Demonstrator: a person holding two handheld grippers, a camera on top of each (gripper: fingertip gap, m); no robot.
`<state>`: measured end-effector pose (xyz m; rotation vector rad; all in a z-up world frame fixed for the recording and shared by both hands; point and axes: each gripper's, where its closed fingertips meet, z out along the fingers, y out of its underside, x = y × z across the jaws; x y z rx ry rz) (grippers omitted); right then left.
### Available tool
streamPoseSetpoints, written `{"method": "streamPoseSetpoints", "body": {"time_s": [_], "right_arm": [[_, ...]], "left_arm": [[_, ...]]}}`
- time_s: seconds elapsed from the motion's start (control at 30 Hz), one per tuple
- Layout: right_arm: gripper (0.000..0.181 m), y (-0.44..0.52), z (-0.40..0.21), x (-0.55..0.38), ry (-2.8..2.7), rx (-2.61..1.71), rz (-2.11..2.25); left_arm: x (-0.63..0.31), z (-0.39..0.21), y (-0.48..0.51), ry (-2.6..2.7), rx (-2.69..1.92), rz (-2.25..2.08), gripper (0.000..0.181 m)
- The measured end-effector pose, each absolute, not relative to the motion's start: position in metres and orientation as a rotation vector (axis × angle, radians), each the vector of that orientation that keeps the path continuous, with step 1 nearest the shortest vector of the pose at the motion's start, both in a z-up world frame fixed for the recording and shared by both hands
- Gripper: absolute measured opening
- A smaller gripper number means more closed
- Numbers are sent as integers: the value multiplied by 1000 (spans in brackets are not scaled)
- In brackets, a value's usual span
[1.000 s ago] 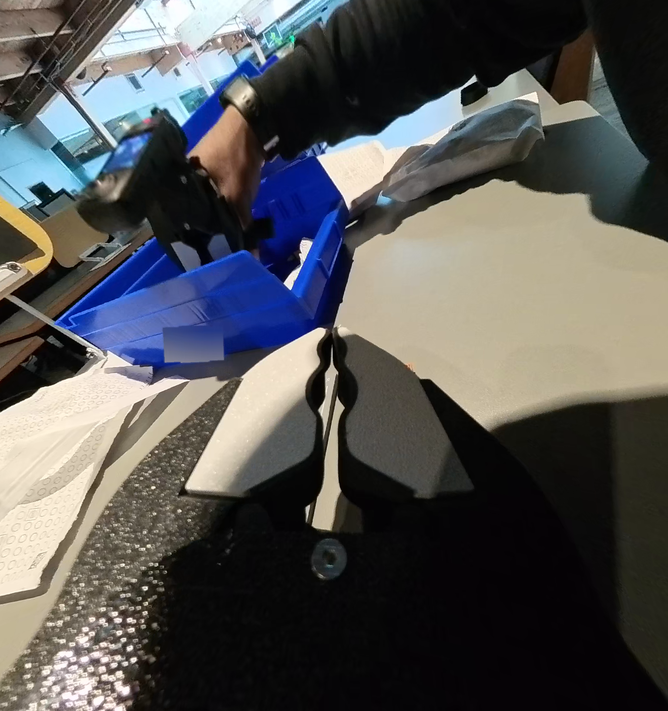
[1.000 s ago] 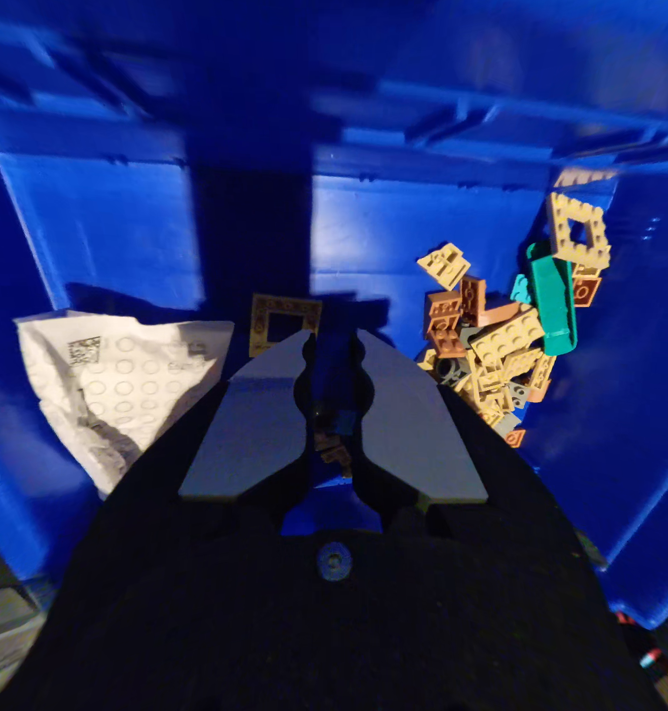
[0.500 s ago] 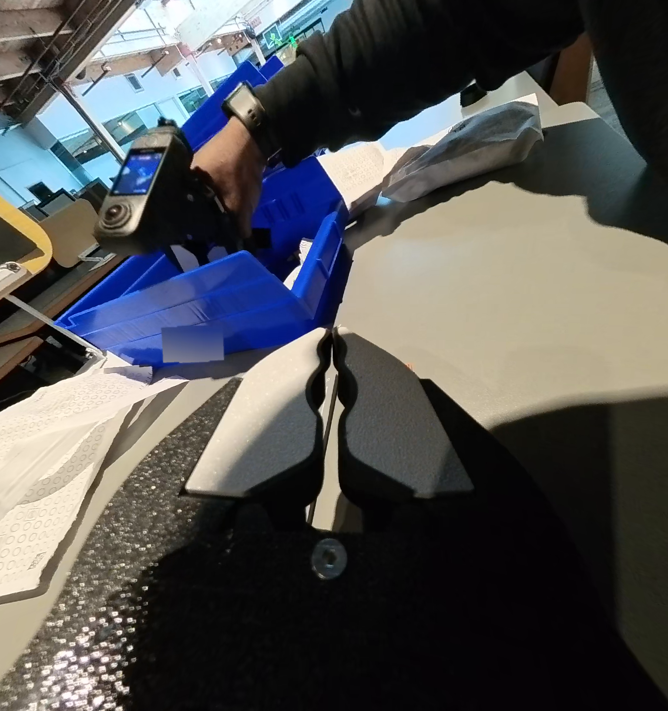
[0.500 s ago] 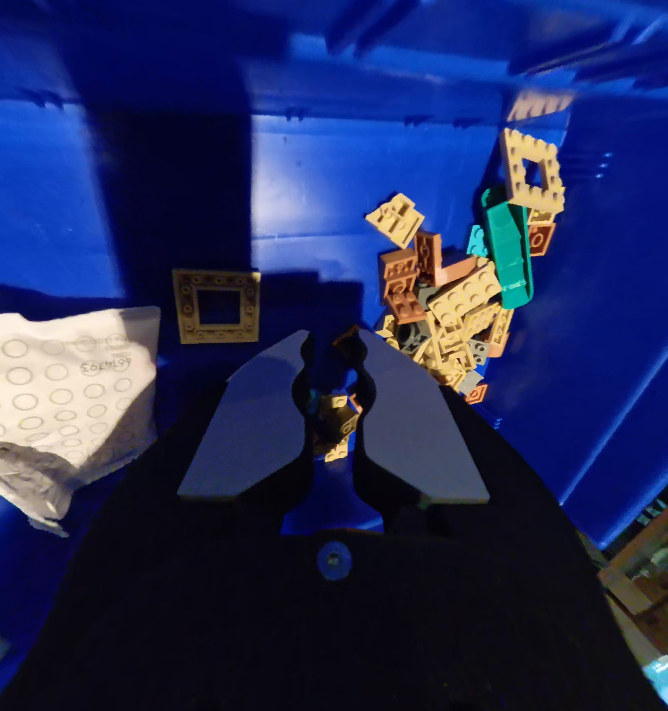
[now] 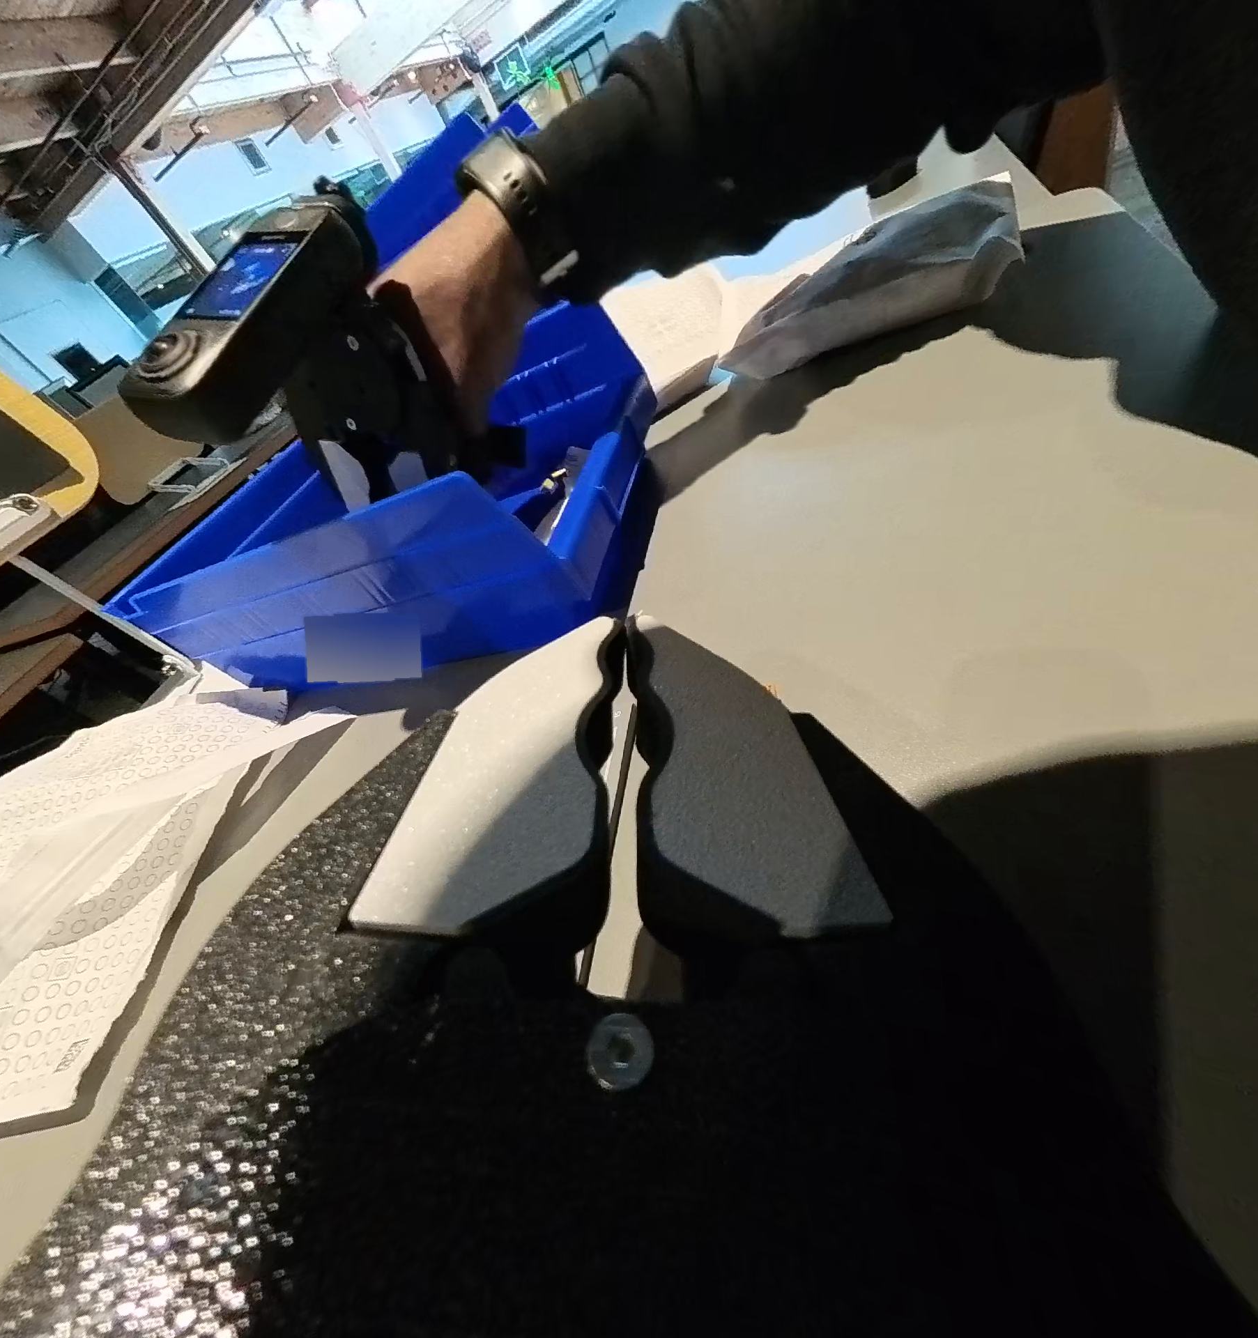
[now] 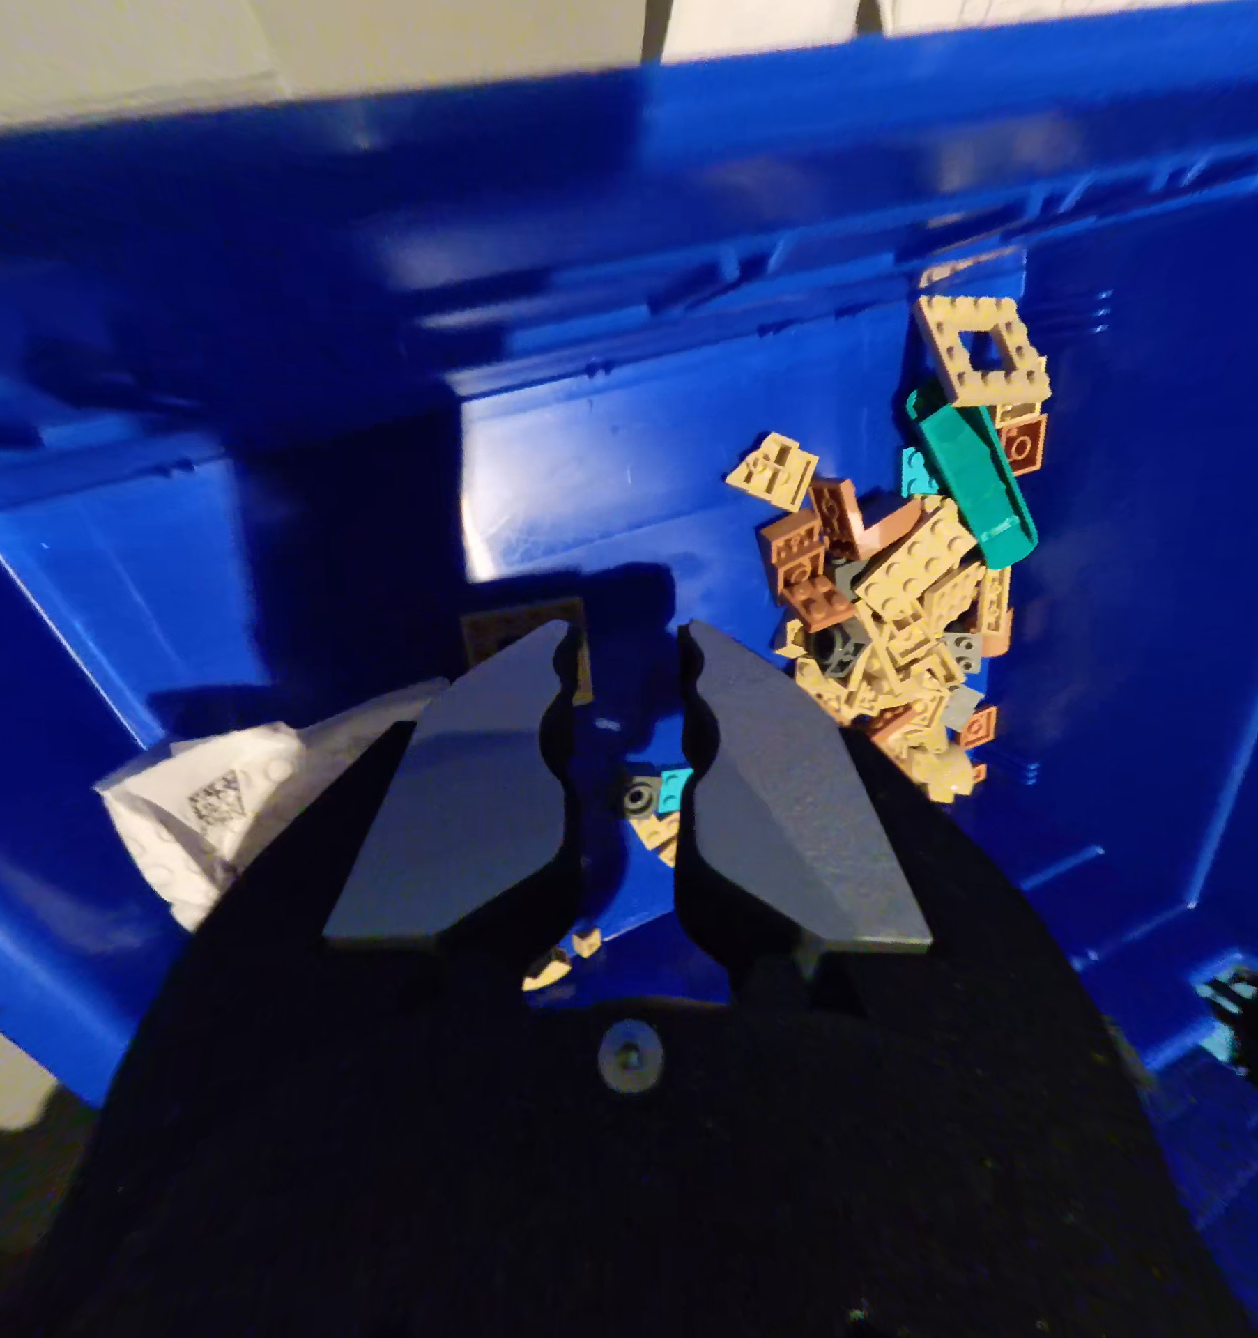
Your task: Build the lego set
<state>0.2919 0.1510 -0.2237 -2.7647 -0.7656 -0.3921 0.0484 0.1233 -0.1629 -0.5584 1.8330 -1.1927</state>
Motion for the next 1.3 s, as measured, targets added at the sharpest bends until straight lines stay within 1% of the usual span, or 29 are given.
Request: {"method": "streamPoseSetpoints", "body": {"time_s": [0.1, 0.17, 0.57, 0.97, 1.13, 1.17, 1.3], "right_arm": [[25, 150, -228, 291, -704, -2777, -385], [22, 151, -230, 294, -690, -2775, -414], [21, 155, -228, 322, -563, -2800, -608], [35, 151, -208, 350, -241, -2736, -713], [36, 148, -192, 355, -76, -2700, -680], [34, 148, -187, 355, -42, -2680, -673], [39, 152, -174, 354, 76, -2604, -634]], "left_arm": [[48, -163, 123, 1833, -559, -1193, 0], [49, -163, 123, 1833, -558, -1192, 0], [49, -163, 123, 1834, -557, -1190, 0], [49, -164, 123, 1837, -553, -1184, 0], [49, -164, 123, 1839, -553, -1181, 0], [49, -165, 122, 1839, -552, -1180, 0], [49, -165, 122, 1842, -546, -1174, 0]]}}
